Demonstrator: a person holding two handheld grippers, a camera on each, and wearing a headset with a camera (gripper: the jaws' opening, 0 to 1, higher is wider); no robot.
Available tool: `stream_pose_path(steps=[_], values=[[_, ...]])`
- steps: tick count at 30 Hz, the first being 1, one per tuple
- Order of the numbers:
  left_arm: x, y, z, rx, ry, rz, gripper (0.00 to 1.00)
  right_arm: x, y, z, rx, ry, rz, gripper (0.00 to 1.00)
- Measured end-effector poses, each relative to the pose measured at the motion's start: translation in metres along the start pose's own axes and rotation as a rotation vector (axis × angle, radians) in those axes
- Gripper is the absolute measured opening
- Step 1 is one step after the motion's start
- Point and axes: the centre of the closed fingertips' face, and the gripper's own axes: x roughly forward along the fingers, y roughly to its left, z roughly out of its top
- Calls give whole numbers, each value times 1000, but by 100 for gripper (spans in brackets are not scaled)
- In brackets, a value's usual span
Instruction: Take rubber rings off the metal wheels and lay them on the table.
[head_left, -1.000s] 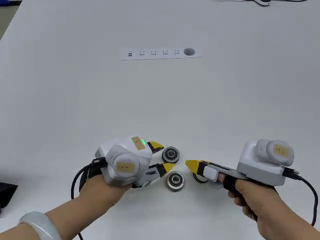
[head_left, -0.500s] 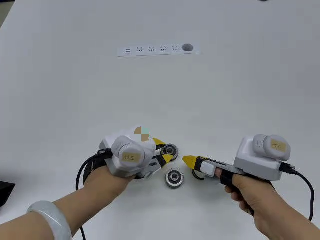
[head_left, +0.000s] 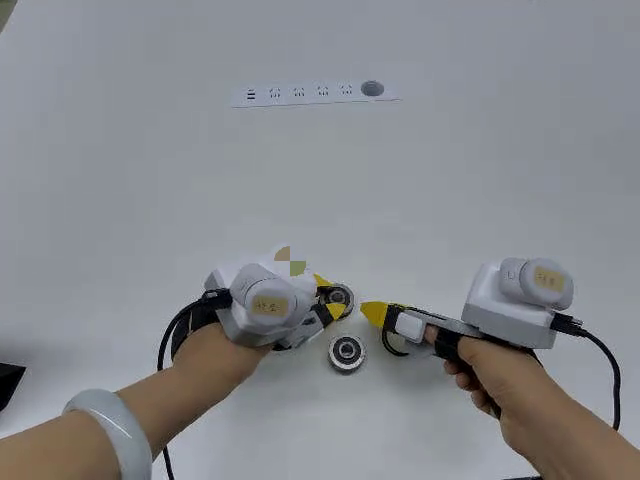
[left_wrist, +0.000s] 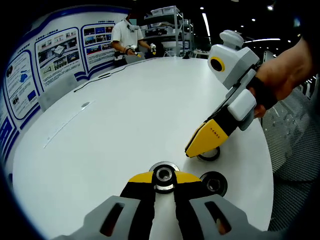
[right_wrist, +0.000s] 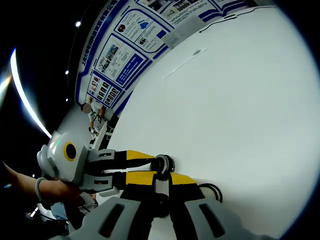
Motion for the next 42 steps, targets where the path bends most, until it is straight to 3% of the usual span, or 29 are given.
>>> stream_pose_path(steps=[29,42], values=[[1,0,0,12,7,-22,12,22,-5,-1,56,18,10,14],[2,0,-1,9,8,-22,12,28,-8,-2,114,18,25,16]])
